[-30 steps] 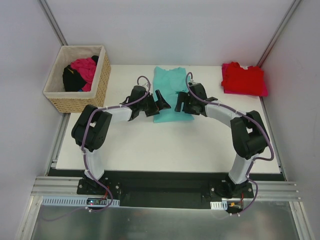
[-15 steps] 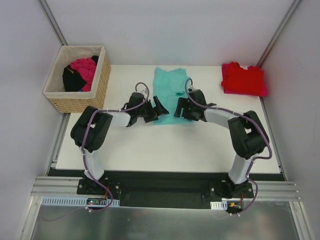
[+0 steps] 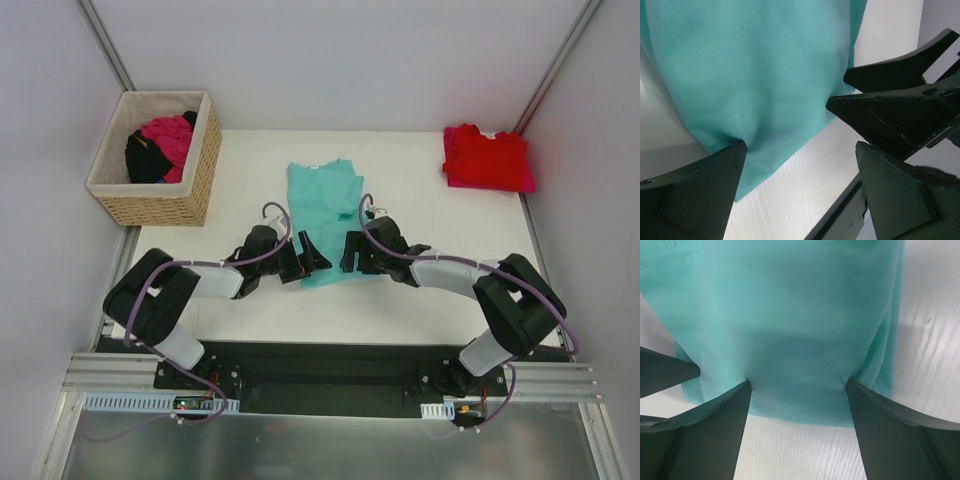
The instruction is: Fold and stack the t-shirts
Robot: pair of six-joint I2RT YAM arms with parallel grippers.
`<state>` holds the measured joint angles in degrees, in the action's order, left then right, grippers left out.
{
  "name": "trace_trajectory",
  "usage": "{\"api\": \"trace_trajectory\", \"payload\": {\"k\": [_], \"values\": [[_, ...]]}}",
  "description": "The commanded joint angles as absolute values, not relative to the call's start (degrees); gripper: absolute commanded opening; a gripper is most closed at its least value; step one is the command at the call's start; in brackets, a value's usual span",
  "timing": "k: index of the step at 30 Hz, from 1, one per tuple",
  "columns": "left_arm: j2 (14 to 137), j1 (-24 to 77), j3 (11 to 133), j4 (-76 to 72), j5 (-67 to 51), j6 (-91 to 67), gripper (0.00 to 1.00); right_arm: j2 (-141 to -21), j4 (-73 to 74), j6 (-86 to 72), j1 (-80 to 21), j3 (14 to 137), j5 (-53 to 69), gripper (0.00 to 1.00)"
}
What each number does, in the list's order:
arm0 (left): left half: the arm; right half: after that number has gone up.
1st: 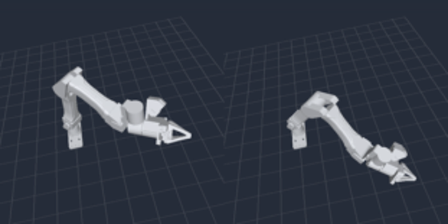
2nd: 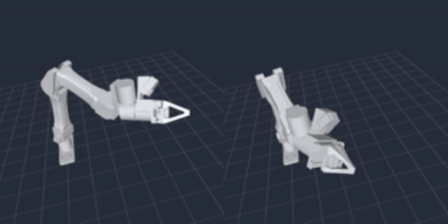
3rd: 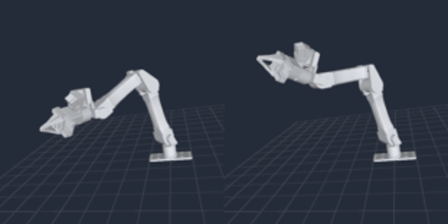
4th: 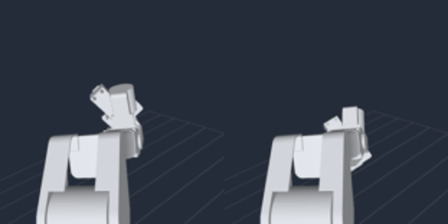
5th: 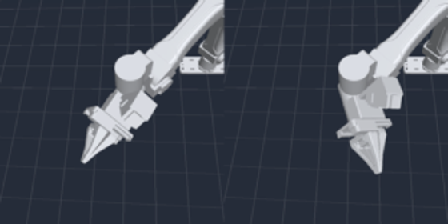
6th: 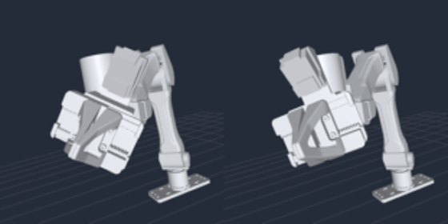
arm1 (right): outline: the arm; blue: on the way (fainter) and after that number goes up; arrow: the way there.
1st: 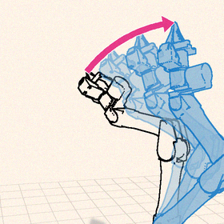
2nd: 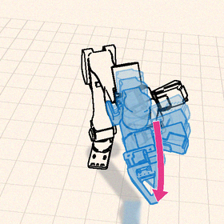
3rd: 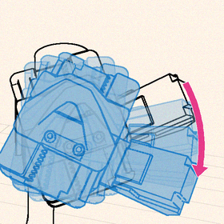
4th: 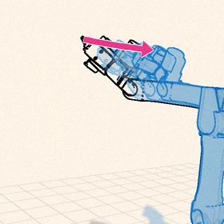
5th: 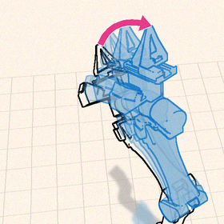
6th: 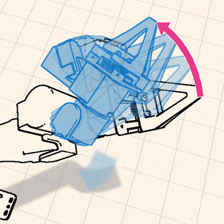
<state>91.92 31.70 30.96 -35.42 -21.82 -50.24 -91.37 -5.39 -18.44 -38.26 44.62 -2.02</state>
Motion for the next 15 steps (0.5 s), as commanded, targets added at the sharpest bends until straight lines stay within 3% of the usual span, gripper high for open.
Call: {"api": "trace_trajectory", "payload": {"k": [1, 15], "values": [[86.15, 34.45, 22.78, -26.64, -17.93, -51.67, 0.94, -87.64, 1.67, -21.97, -43.23, 38.68, -6.06, 0.82], [72.43, 35.42, 21.97, -13.28, -12.48, -47.46, 0.95, -79.19, 8.26, -25.75, -52.47, 35.51, -14.06, 0.82]]}}
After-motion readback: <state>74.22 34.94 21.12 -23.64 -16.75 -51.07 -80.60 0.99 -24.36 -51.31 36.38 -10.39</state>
